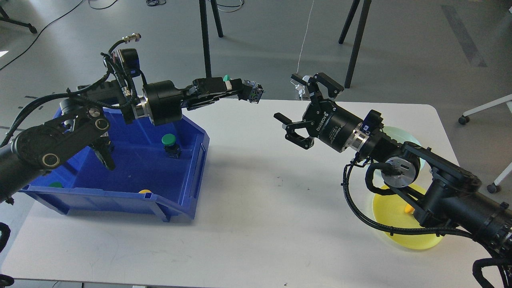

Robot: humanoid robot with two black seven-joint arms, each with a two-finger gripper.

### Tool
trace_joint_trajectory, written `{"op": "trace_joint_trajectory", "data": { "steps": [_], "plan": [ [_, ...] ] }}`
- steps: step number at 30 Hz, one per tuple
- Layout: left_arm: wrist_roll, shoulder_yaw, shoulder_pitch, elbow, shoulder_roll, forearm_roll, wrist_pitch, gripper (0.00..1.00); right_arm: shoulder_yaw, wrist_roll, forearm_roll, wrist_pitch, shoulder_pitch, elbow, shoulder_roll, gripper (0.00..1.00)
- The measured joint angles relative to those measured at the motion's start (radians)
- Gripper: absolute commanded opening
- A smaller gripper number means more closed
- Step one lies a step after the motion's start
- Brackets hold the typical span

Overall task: Pass button and place on color plate
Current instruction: 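Lift the green button toward the right gripper as it approaches, then grasp the green button with the right gripper and open the left gripper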

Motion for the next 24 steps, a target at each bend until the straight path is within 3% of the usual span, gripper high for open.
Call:
{"op": "trace_joint_trajectory", "data": {
  "steps": [10, 24],
  "plan": [
    [0.0, -0.001, 0.0, 0.019, -0.003, 0.0, 0.0, 0.11, -0.007, 0.0, 0.0, 0.02, 0.03, -0.078, 0.128, 0.99],
    [0.0, -0.001, 0.0, 0.02, -0.002, 0.0, 0.0, 0.11, 0.003, 0.004, 0.013, 0.012, 0.047, -0.17, 0.195, 0.98]
  ]
}}
